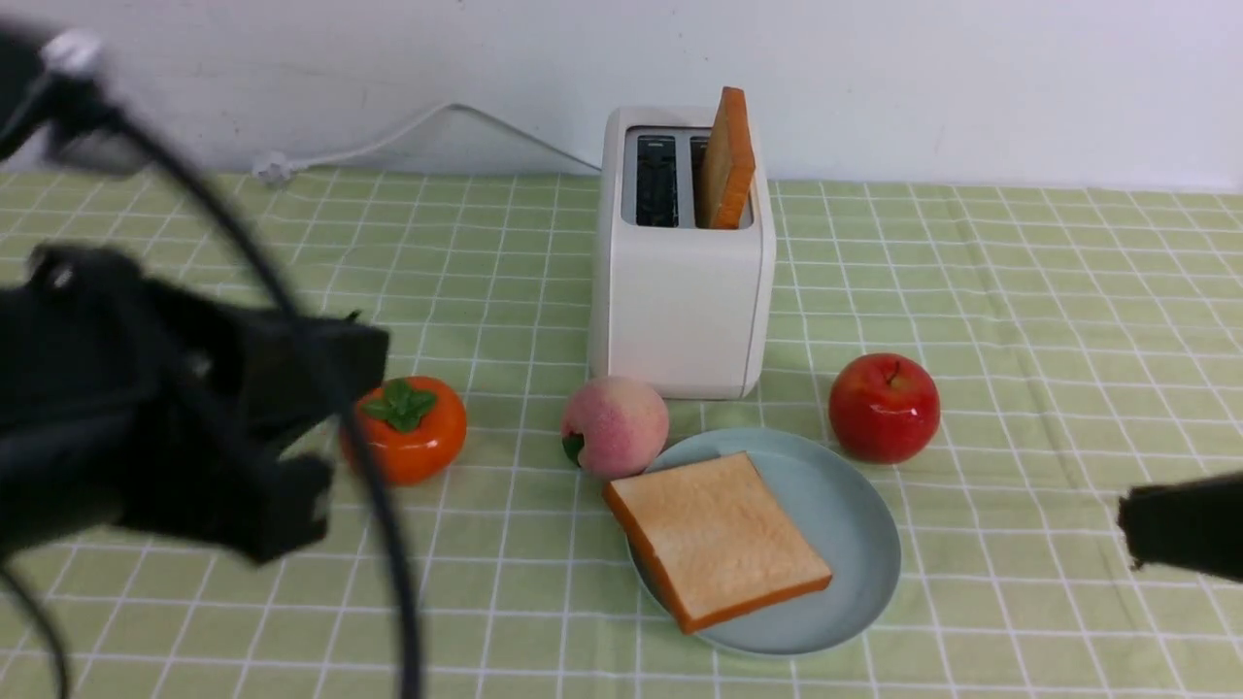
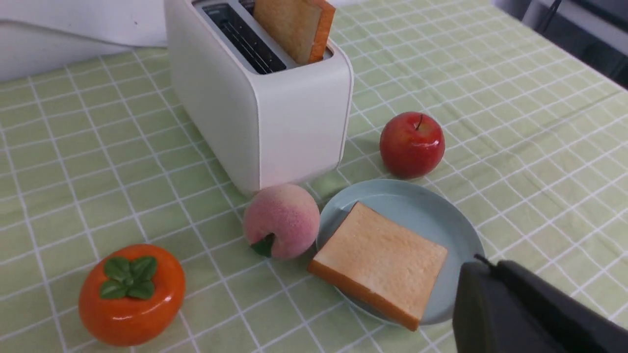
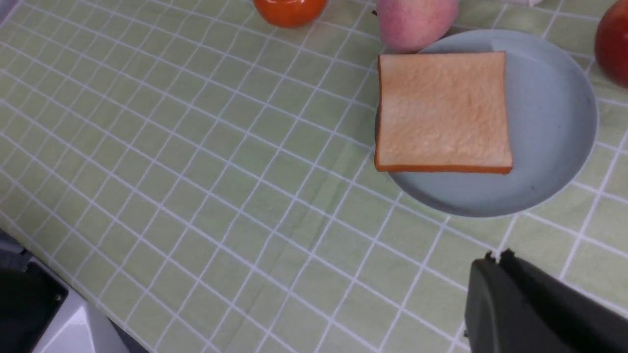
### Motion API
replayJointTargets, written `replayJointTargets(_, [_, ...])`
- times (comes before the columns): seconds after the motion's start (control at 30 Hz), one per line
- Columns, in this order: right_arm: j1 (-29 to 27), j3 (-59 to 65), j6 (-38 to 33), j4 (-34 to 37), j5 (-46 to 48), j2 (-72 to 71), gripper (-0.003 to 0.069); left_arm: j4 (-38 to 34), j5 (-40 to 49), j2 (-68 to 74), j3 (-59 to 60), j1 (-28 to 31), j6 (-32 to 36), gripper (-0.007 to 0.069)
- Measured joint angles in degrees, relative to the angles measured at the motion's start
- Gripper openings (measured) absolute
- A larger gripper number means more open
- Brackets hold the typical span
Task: Take toasted bread from bread machine on green coffee tablecloth place on plate.
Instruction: 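Grasp the toast slice in the toaster and pull it up out of the slot with the right gripper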
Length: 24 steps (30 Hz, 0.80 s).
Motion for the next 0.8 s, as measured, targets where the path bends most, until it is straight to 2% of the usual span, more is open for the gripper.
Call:
replayJointTargets(0.1, [1.5, -3.7, 0.0, 0.0, -0.6, 5.9, -0.0001, 0.0, -4.7, -6.6, 6.8, 0.0, -0.3, -0.0013])
replayJointTargets(0.23, [9.6, -11.9, 0.4, -1.8, -3.3, 16.4, -0.0001, -0.2, -9.7, -14.1, 14.5, 0.0, -0.4, -0.0013])
replayJointTargets(0.27, [10.1, -12.8, 0.7, -2.3, -3.7, 17.4, -0.0001, -0.2, -9.9, -14.3, 14.5, 0.0, -0.4, -0.0013])
replayJointTargets(0.3, [13.1, -16.6, 2.3, -4.6, -5.6, 20.9, -0.0001, -0.2, -11.1, -15.4, 16.2, 0.0, -0.4, -0.0013])
replayJointTargets(0.4, [16.5, -23.7, 6.3, -8.7, -9.7, 28.6, 0.0005, -0.2, -12.0, -16.1, 17.2, 0.0, -0.3, -0.0013])
replayJointTargets(0.5, [16.8, -30.7, 11.3, -11.1, -12.6, 35.8, 0.0031, -0.2, -11.9, -16.1, 17.2, 0.0, -0.2, -0.0013])
replayJointTargets(0.63, [16.0, -40.6, 17.2, -15.0, -14.3, 46.0, 0.0126, -0.2, -11.5, -16.1, 17.2, 0.0, -0.2, -0.0013])
replayJointTargets(0.67, [15.6, -45.9, 19.6, -17.1, -14.6, 50.6, 0.0199, -0.2, -11.4, -16.1, 17.2, 0.0, -0.2, -0.0013])
replayJointTargets(0.7, [15.6, -46.4, 19.9, -17.3, -14.6, 51.6, 0.0219, -0.2, -11.4, -16.1, 17.2, 0.0, -0.2, -0.0013])
replayJointTargets(0.8, [14.9, -54.0, 23.8, -19.2, -14.6, 58.5, 0.0391, -0.2, -11.3, -16.1, 17.2, 0.0, -0.2, -0.0013])
